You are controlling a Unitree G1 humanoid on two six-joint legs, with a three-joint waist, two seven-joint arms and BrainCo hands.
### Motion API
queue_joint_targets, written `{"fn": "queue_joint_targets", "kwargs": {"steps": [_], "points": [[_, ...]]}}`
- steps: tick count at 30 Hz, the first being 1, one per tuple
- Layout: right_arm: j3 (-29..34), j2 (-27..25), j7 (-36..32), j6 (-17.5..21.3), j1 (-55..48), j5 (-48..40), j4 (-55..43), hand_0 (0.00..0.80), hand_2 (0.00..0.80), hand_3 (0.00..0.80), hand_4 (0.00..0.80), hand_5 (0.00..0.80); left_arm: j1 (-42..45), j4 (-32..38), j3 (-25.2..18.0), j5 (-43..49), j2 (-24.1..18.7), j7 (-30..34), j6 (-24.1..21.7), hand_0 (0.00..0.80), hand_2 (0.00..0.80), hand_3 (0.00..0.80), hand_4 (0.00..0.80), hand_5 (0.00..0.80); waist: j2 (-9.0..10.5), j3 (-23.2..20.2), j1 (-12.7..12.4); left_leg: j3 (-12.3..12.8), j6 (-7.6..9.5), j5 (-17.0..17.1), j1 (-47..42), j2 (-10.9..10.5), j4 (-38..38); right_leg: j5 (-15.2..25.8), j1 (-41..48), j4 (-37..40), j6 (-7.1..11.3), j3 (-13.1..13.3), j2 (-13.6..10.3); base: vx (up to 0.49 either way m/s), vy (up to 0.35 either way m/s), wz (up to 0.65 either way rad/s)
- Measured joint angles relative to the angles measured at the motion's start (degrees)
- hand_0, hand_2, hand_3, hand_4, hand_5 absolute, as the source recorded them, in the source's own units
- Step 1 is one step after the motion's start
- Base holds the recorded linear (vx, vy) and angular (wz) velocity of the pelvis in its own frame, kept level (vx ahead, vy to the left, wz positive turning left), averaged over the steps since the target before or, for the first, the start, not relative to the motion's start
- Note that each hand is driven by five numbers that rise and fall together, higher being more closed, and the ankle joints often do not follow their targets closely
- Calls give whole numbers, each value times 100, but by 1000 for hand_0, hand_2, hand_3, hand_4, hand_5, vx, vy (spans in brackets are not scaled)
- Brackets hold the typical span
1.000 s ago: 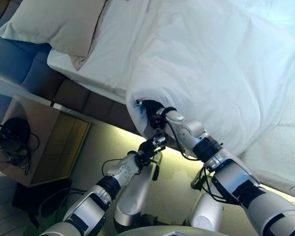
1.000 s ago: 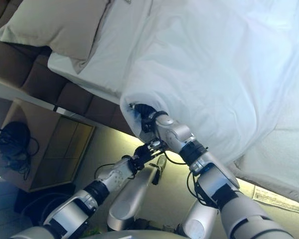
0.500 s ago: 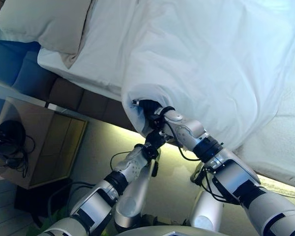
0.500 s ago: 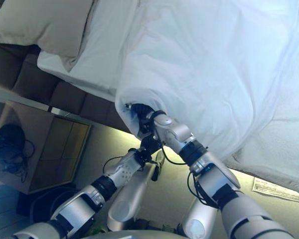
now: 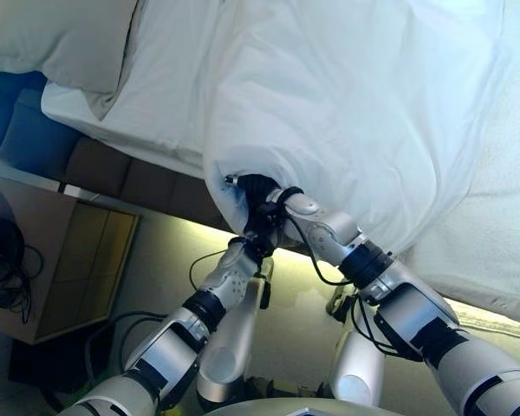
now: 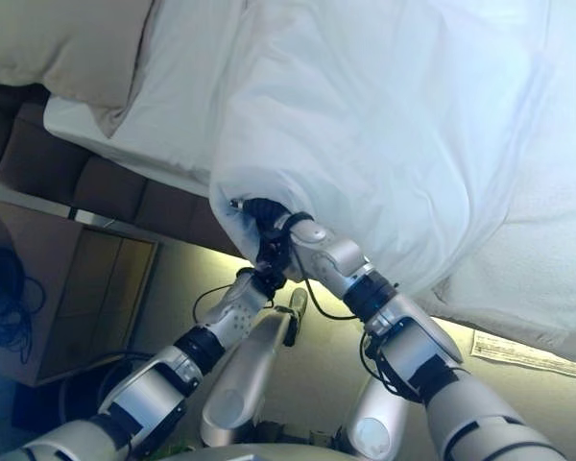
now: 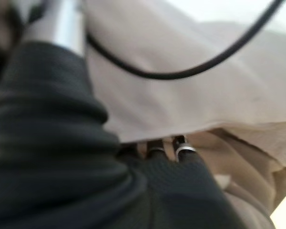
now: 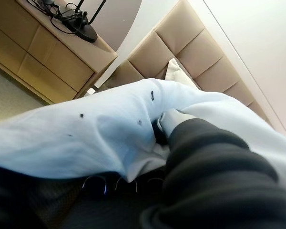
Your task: Make the bed neatly
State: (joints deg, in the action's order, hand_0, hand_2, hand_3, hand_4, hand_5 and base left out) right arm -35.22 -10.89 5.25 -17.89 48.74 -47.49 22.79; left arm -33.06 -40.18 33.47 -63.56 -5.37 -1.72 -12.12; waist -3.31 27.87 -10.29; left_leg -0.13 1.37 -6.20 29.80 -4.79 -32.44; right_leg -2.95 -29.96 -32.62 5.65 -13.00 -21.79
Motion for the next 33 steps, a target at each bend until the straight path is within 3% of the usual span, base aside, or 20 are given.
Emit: {"fn": "queue_joint_targets", "kwargs": {"steps": [11,12,13,14,22,33], "points": [[-68,62,-2,8,-189,-46,-297,800,800,800,800,800,-3,-25,-155,22,-67,-422,-152,0,0,0,0,0,-3,-1,34,49,-33,-5,-17,75,6,24,-6,62,-23,40,73,3,29,-4],[-74,61,-14,6,-188,-38,-323,662,662,662,662,662,-1,-26,-156,15,-71,-412,-202,0,0,0,0,0,-3,-1,44,69,-32,-5,-24,88,15,32,-8,75,-25,50,85,-23,32,-11],[-84,58,-63,5,-187,-14,-353,273,273,273,273,273,3,-26,-160,-32,-73,-387,-253,0,0,0,0,0,-3,-1,50,88,-32,-4,-36,103,31,46,-8,91,-34,65,99,-23,30,-11],[-121,49,-118,5,-186,30,-392,0,0,0,0,0,14,-26,-197,-43,-72,-350,-291,0,0,0,0,0,-4,-1,58,111,-33,-2,-52,117,51,58,-8,114,-36,82,117,-20,29,-14],[-409,52,-398,-131,-337,56,-735,0,0,0,0,0,99,-26,-550,-63,-93,-286,-576,0,0,0,0,0,-23,-12,177,220,-48,10,-220,194,224,128,88,343,-27,163,232,-10,29,-10],[-426,25,-453,-201,-578,-152,-969,0,0,0,0,0,143,-43,-656,-150,-269,-278,-714,0,0,0,0,0,-24,-14,326,383,-68,2,-219,407,292,418,146,820,-91,176,480,-50,-13,-13]]}}
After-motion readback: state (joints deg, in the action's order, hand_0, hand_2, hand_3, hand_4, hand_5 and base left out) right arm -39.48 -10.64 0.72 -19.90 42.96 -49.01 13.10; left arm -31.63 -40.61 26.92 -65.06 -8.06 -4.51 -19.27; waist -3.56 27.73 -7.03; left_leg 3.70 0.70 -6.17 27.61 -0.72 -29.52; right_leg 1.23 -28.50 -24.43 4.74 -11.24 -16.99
